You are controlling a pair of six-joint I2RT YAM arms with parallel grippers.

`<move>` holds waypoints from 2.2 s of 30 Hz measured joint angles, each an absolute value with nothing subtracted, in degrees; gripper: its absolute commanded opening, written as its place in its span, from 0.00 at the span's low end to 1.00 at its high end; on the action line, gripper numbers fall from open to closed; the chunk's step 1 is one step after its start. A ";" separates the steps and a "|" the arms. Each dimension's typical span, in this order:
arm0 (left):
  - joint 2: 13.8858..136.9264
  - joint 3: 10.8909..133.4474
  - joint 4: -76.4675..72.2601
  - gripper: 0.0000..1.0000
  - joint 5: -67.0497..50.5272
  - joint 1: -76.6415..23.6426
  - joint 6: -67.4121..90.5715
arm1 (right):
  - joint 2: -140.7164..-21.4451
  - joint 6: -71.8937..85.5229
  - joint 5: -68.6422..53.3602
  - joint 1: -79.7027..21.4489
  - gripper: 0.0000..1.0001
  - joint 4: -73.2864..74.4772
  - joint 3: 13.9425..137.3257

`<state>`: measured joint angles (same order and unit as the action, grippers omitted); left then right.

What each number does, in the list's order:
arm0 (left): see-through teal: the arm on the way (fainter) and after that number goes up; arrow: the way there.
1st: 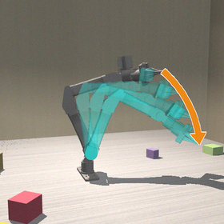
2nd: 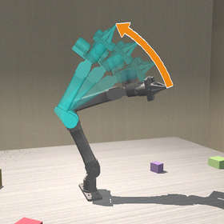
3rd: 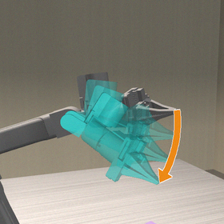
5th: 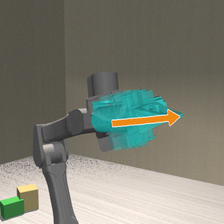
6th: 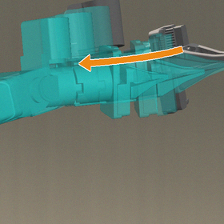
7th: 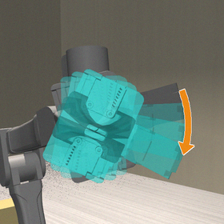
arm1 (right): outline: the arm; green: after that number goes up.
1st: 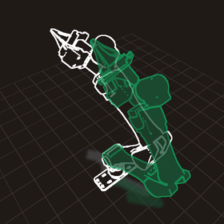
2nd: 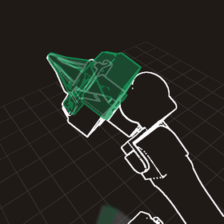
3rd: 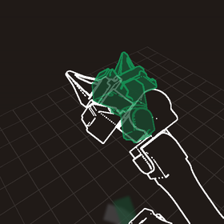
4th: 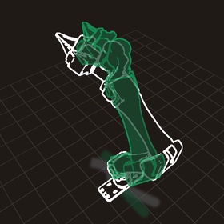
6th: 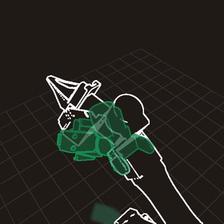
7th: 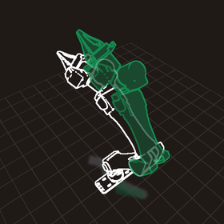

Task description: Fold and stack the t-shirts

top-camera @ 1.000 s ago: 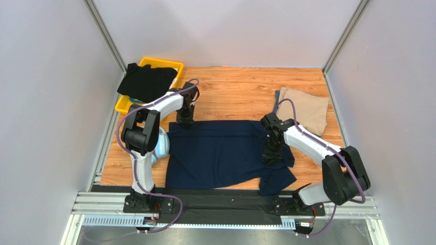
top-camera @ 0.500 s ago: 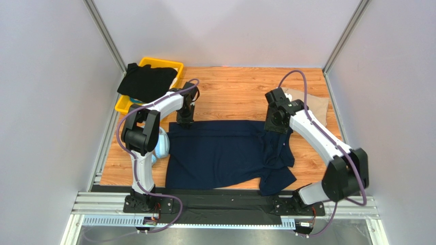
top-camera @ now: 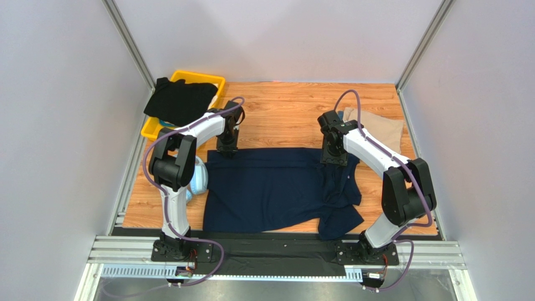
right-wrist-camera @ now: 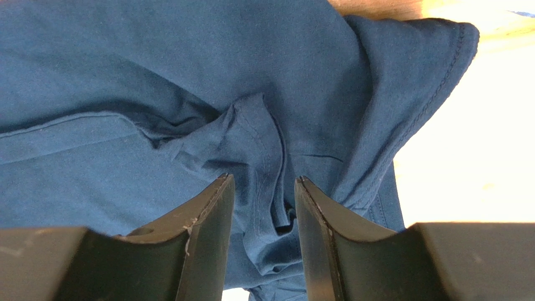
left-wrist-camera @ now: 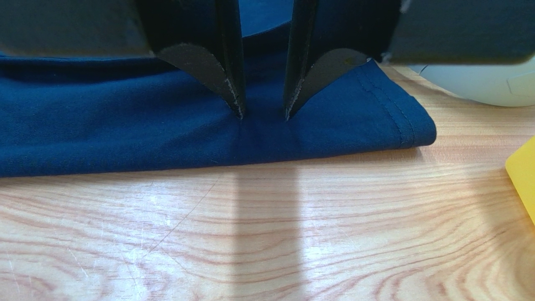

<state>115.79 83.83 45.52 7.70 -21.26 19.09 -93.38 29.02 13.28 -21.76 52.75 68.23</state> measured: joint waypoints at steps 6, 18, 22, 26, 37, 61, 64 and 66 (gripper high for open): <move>115.79 83.83 45.54 0.36 7.57 -21.26 19.09 | -94.26 28.64 12.58 -20.84 0.46 51.79 66.96; 115.79 83.83 45.54 0.36 7.53 -21.26 19.09 | -97.49 27.86 8.36 -19.68 0.07 49.63 64.47; 115.79 83.83 45.54 0.36 7.42 -21.26 19.09 | -97.38 27.59 6.33 -19.68 0.03 48.27 63.24; 115.79 83.83 45.54 0.36 7.07 -21.26 19.05 | -95.59 27.03 3.81 -19.81 0.00 47.35 62.13; 115.81 83.83 45.54 0.35 6.46 -21.26 19.05 | -91.42 24.25 -1.74 -25.82 0.00 47.79 60.66; 115.81 83.83 45.56 0.35 6.46 -21.30 18.96 | -97.84 24.64 -3.20 -39.11 0.44 50.17 60.80; 115.79 83.83 45.56 0.35 6.46 -21.32 18.94 | -97.01 25.06 -0.73 -39.22 0.44 50.74 60.77; 115.79 83.83 45.56 0.35 6.46 -21.32 18.94 | -95.98 25.21 0.73 -39.22 0.44 50.96 60.77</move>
